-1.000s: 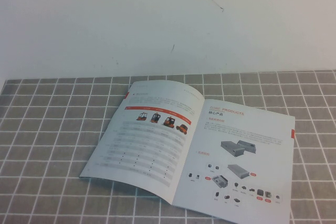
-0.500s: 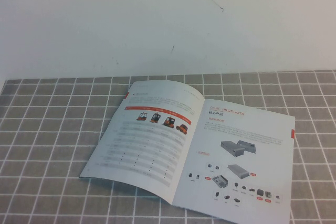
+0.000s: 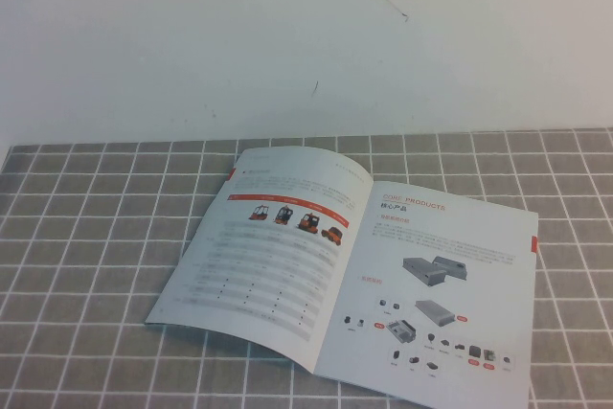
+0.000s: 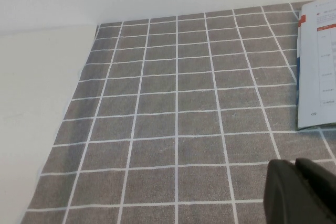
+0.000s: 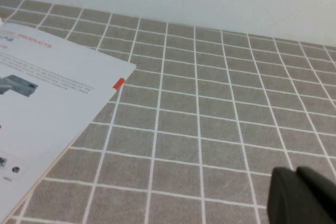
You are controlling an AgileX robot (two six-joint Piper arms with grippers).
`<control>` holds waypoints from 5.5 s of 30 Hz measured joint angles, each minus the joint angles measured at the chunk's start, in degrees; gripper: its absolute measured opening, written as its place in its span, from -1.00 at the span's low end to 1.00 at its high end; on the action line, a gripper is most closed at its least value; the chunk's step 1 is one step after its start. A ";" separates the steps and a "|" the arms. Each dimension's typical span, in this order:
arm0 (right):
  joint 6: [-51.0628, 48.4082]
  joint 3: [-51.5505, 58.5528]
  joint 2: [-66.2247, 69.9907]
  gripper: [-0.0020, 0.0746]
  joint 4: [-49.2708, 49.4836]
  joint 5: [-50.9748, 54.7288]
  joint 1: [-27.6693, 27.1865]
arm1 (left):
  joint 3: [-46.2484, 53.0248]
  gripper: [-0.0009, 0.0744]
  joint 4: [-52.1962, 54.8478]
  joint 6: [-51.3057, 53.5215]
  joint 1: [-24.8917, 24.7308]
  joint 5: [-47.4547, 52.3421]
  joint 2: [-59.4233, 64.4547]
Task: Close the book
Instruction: 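Close the open booklet and leave it lying on the table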
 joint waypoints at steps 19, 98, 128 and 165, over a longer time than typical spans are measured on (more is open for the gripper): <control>-0.22 0.10 0.00 -0.95 0.00 -39.19 0.00 | 0.20 -0.98 -0.12 0.10 0.00 -36.17 0.00; -46.46 -47.45 103.77 -0.95 47.64 1.65 18.70 | -81.52 -0.99 -38.23 34.17 0.00 19.07 110.51; -46.33 -48.06 104.52 -0.95 48.48 1.93 18.70 | -83.86 -0.98 -50.96 38.34 -15.30 23.86 120.72; 9.89 -47.61 49.87 -0.95 -22.96 24.23 18.70 | -72.09 -0.98 8.39 3.39 -17.80 21.50 70.31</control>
